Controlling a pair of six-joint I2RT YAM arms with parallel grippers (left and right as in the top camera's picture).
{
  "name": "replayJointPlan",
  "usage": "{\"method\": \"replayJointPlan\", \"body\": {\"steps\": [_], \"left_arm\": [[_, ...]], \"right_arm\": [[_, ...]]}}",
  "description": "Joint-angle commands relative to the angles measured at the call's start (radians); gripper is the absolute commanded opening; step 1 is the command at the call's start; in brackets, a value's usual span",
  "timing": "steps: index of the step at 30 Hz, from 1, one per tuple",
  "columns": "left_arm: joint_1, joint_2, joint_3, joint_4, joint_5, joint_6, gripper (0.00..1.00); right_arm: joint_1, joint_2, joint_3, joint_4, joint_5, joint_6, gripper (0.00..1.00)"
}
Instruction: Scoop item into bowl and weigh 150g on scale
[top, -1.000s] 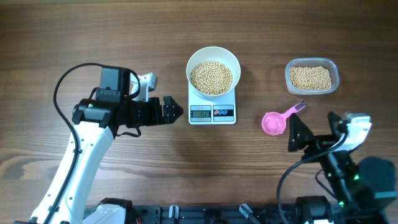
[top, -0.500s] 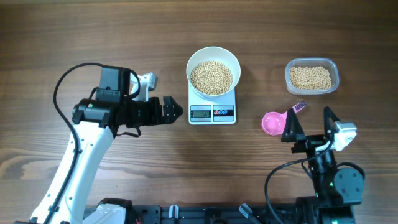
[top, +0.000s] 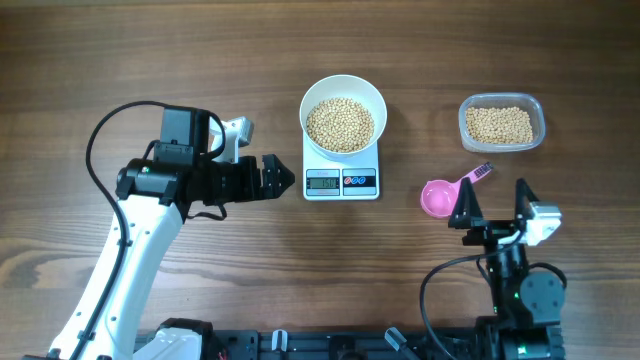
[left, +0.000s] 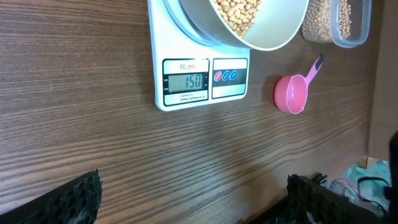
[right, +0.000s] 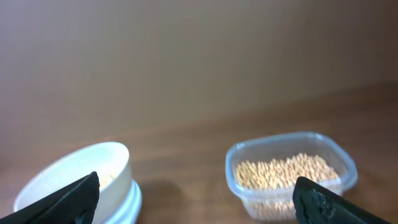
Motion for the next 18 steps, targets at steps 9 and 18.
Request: {"method": "replayJointPlan", "body": {"steps": [9, 18], "left_arm": [[-0.004, -0.002, 0.019, 0.003, 0.012, -0.002, 1.0], [-0.003, -0.002, 0.019, 0.003, 0.012, -0.002, 1.0]], "right_arm": [[-0.066, -0.014, -0.005, -0.032, 0.007, -0.183, 1.0], [-0.083, -0.014, -0.005, -0.031, 0.008, -0.179, 1.0]]}}
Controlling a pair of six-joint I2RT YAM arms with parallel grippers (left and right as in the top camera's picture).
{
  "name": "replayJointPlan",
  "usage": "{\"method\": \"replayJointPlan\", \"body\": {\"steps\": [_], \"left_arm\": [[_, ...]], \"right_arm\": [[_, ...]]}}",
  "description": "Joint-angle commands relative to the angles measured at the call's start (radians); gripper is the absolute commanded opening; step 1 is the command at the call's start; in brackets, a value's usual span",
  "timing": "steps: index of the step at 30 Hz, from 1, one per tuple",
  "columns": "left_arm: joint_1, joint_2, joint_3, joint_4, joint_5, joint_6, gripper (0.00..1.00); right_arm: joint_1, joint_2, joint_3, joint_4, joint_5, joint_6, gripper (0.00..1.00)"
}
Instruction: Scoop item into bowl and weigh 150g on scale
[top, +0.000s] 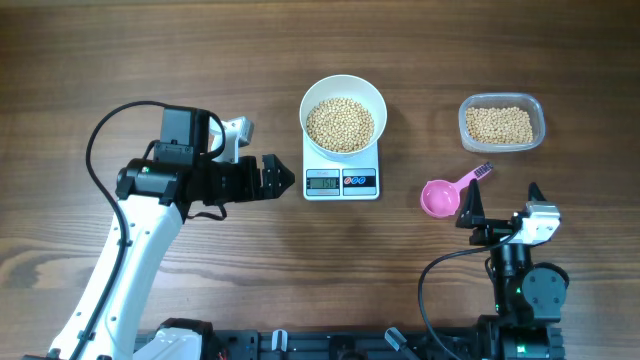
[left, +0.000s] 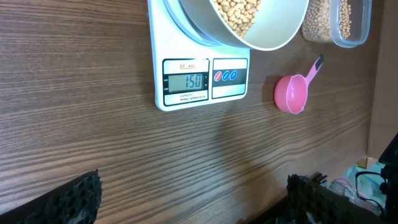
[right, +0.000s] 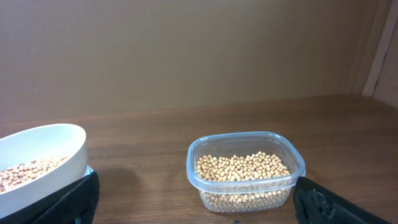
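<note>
A white bowl (top: 343, 114) full of soybeans stands on the white scale (top: 341, 182). In the left wrist view the scale's display (left: 186, 81) reads 150. The pink scoop (top: 440, 197) lies empty on the table, to the right of the scale. My left gripper (top: 275, 180) is open just left of the scale, with bare wood between its fingers (left: 74, 196). My right gripper (top: 500, 205) is open near the front edge, right of the scoop. It faces the clear container of soybeans (right: 245, 171) and holds nothing.
The clear container (top: 501, 123) sits at the back right of the wooden table (top: 150, 60). The edge of the bowl (right: 40, 155) shows at the left of the right wrist view. A wall rises behind the table.
My right gripper has shifted a little; the container now sits further left and sharper in its view. The left arm, bowl, scoop and the 150 reading are unchanged.
</note>
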Motion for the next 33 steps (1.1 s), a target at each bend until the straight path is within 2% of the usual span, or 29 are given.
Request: {"method": "replayJointPlan", "body": {"steps": [1, 7, 13, 33], "left_arm": [[-0.004, -0.002, 0.019, 0.003, 0.012, -0.002, 1.0], [-0.003, -0.002, 0.019, 0.003, 0.012, -0.002, 1.0], [-0.003, -0.002, 0.019, 0.003, 0.012, -0.002, 1.0], [-0.004, -0.002, 0.019, 0.003, 0.012, -0.002, 1.0]], "right_arm": [[-0.004, -0.014, -0.002, 0.002, 0.002, -0.02, 1.0], [-0.004, -0.014, -0.002, 0.001, -0.006, -0.024, 1.0], [-0.004, -0.014, -0.002, 0.001, -0.01, -0.098, 1.0], [-0.004, -0.013, -0.002, 0.002, -0.01, -0.096, 1.0]]}}
